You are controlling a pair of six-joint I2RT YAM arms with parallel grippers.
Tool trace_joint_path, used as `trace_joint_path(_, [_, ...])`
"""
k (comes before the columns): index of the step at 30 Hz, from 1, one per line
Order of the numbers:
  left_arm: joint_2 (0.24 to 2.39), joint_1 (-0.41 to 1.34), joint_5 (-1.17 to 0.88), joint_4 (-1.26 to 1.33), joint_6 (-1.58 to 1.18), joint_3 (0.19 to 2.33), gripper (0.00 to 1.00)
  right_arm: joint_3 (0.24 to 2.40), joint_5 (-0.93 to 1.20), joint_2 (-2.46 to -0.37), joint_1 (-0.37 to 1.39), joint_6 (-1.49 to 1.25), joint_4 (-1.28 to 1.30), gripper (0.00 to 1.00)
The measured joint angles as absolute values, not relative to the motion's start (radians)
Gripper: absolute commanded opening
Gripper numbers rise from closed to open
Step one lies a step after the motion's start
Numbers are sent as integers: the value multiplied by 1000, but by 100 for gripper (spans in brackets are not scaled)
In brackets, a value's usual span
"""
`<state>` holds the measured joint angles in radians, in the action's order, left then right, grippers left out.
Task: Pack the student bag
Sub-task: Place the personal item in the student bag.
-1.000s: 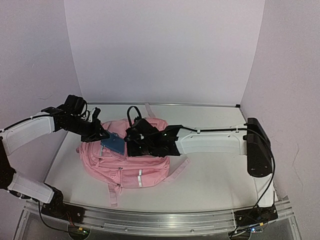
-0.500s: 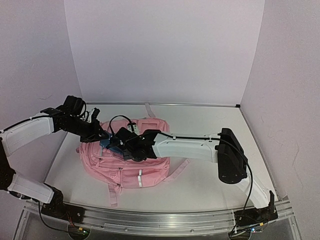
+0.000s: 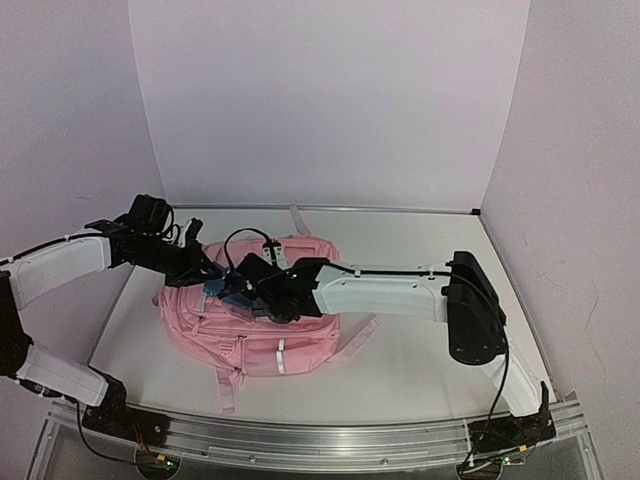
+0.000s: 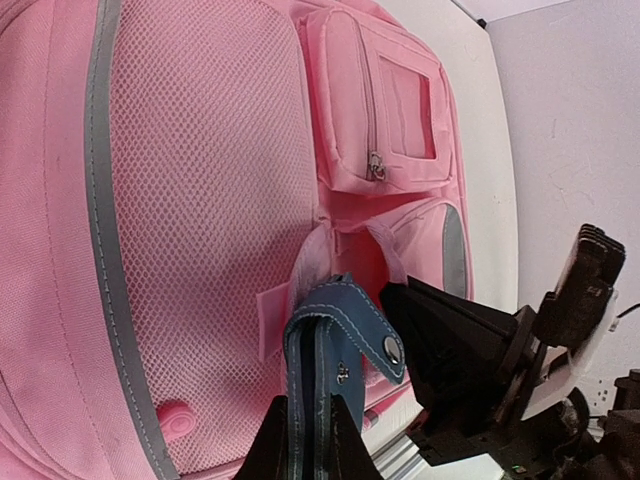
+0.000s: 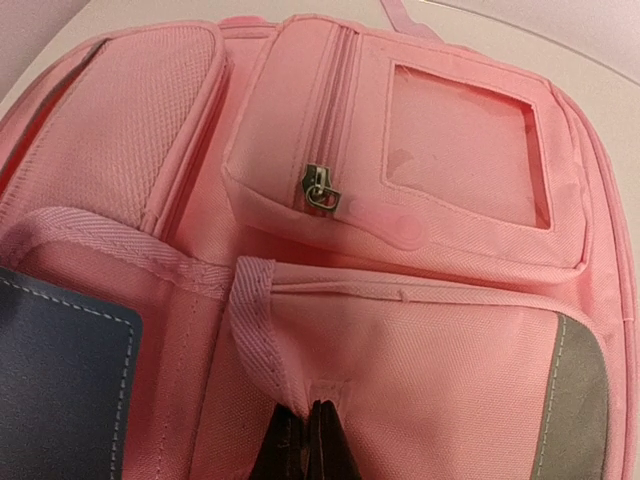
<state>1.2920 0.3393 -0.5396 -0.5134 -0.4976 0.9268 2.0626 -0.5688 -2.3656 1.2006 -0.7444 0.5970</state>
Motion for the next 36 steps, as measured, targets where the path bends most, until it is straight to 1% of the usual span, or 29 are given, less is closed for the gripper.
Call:
trace_joint_path(3, [1298, 339, -543, -511, -497, 927, 0, 1994, -512, -2300, 1185, -743, 544, 0])
trace_joint_path(7, [1275, 340, -503, -515, -496, 926, 0, 1969, -450, -2256, 1167, -735, 518, 0])
trace_joint_path(10, [1250, 339, -470, -515, -494, 925, 0, 1935, -428, -2242, 1163, -734, 496, 0])
trace_joint_path(14, [1248, 338, -476, -503, -495, 913, 0, 1876, -426, -2212, 1164, -739, 456, 0])
trace_joint_path(21, [1293, 334, -590, -439, -496, 889, 0, 1771, -404, -2129, 1162, -734, 411, 0])
trace_joint_path(30, [1349, 335, -708, -359, -518, 861, 0, 1751, -364, -2120, 1155, -735, 385, 0])
trace_joint_path(36, [1380, 341, -744, -329, -529, 860, 0, 1751, -356, -2120, 1154, -735, 381, 0])
